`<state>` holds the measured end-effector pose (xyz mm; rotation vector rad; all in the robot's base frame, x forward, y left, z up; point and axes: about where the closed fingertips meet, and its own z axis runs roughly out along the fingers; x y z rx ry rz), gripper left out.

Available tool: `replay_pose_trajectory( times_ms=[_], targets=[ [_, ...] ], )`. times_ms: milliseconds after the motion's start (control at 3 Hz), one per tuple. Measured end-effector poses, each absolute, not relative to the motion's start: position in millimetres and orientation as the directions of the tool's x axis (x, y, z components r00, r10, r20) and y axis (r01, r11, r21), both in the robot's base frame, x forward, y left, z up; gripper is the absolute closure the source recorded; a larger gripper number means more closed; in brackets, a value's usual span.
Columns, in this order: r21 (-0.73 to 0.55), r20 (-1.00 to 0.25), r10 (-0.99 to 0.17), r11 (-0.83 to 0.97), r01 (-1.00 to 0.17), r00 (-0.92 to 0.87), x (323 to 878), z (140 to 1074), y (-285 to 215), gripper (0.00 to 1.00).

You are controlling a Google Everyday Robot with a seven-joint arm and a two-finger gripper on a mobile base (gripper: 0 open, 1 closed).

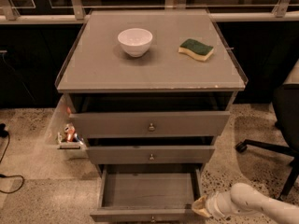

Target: Close bottom drawer

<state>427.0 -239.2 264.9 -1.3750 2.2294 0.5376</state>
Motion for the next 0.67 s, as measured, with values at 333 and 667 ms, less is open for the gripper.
replay_pose_trajectory(
  times_ms=[333, 667],
  targets=[
    [0.091, -0.593, -0.706, 0.419, -0.903, -0.387, 432, 231, -236, 1.0],
    [0.093, -0.61, -0.701, 0.4, -0.912, -0.37, 426, 215, -233, 1.0]
  ],
)
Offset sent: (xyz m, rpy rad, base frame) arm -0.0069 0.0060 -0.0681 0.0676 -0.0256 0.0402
